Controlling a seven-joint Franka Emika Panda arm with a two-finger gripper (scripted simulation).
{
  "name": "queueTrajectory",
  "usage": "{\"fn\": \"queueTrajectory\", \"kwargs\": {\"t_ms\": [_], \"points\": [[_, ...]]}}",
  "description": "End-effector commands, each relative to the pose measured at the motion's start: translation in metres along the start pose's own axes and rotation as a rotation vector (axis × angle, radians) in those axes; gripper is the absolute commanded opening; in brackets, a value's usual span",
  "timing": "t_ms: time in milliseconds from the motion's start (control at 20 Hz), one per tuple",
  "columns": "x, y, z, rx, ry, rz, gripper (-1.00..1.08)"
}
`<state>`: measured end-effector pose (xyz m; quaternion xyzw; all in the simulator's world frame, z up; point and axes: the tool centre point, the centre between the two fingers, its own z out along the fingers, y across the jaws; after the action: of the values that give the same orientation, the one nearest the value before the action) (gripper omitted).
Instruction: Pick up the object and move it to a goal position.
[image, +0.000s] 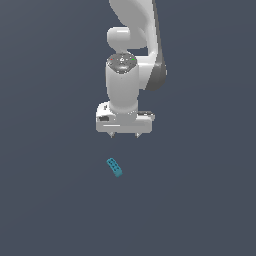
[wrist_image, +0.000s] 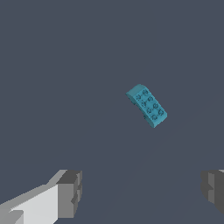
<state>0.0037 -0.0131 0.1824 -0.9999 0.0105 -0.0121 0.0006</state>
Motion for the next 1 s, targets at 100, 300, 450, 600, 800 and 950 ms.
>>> {"fn": "queueTrajectory", "kwargs": {"t_ms": [100,300,450,600,800,950], "points": [[-0.0001,-0.0005,-0.0005,-0.001,0.0,-0.004,1.0],[-0.0012,-0.0042,-0.0044,-0.005,0.002,-0.034,1.0],[-0.0018,-0.0067,-0.007,-0.009,0.003,-0.056,1.0],[-0.0018,-0.0072,-0.0072,-0.009,0.003,-0.06,1.0],[-0.0021,-0.0068,-0.0074,-0.009,0.003,-0.054,1.0],[-0.0012,-0.0064,-0.0063,-0.009,0.003,-0.062,1.0]]}}
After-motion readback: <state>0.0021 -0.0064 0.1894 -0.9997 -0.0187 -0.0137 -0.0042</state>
